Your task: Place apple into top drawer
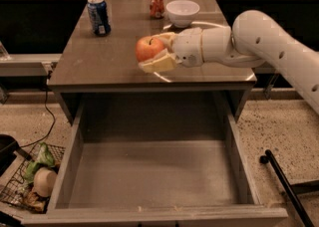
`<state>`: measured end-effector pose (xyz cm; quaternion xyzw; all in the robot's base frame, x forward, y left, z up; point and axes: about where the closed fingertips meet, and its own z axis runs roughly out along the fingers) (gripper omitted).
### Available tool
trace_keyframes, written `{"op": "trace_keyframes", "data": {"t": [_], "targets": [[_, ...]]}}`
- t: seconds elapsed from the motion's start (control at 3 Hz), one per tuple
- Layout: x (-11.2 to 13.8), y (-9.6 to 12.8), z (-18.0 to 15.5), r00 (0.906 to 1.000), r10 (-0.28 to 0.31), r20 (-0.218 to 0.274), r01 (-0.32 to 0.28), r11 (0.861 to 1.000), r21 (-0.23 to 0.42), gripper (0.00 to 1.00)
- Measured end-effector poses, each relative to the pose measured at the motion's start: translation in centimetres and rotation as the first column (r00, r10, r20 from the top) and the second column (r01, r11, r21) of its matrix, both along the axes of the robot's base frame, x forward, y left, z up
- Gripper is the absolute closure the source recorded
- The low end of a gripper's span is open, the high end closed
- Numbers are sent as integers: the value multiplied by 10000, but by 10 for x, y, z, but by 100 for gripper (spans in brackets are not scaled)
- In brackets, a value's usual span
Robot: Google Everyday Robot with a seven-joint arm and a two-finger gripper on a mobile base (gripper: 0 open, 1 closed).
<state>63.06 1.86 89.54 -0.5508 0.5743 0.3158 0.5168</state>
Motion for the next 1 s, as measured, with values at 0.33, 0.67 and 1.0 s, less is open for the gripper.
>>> {"op": "trace_keyframes", "data": {"t": [0.33,0.67,1.0], "targets": [[-39,-10,-18,9991,-161,-386,145,9990,-412,100],[-78,-23,-52,9932,-354,-1105,277,9971,-703,100],[-113,-32,-81,9863,-243,-1631,94,9958,-915,100]]}}
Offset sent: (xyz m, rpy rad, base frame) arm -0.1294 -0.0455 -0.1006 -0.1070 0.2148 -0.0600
